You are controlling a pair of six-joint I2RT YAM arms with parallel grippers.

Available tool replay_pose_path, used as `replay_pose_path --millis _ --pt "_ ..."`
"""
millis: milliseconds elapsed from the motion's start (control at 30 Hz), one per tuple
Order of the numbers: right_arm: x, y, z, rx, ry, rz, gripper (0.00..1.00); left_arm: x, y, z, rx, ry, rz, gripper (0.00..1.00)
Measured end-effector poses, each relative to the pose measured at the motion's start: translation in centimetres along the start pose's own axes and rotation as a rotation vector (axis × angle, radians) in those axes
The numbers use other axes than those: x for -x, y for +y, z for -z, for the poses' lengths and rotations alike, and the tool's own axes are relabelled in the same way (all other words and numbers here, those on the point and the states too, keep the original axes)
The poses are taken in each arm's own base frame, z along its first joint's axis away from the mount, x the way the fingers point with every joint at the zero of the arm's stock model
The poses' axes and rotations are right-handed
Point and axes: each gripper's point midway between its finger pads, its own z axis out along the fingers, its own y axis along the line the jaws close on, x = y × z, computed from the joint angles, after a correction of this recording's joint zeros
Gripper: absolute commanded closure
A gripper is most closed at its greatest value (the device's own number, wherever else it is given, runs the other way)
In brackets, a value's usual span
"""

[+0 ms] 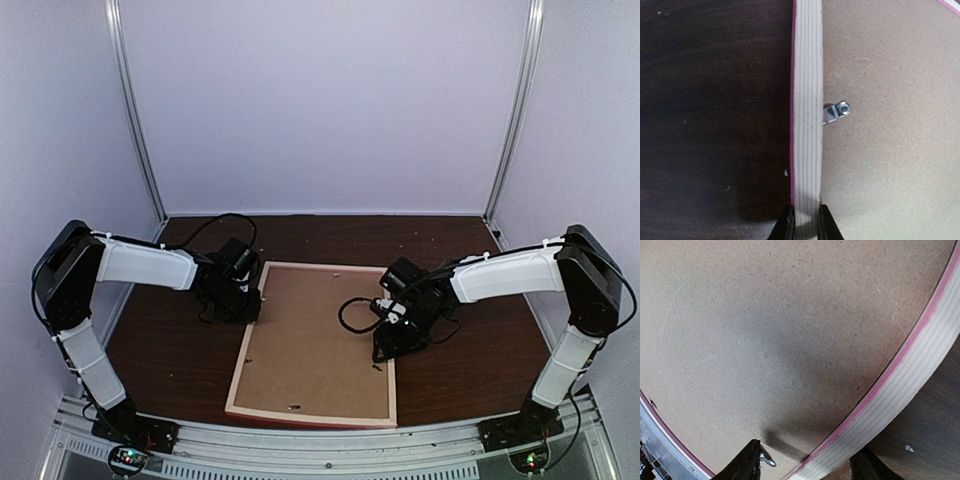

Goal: Put the photo into the frame
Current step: Press the fastener onto the backboard.

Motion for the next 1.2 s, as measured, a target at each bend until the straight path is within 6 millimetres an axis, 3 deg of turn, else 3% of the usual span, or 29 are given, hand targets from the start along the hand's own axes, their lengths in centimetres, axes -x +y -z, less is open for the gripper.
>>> replay_pose_path --millis 633,1200 --pt "-0.8 -0.5 0.0 -0.082 0.014 0.042 0.40 0.0 0.0 0.0 -0.004 -0.010 0.018 1.00" --pt "-1.2 0.2 -0.2 -0.123 0.021 0.074 0.40 0.0 0.0 0.0 -0.004 -0.010 0.021 1.00"
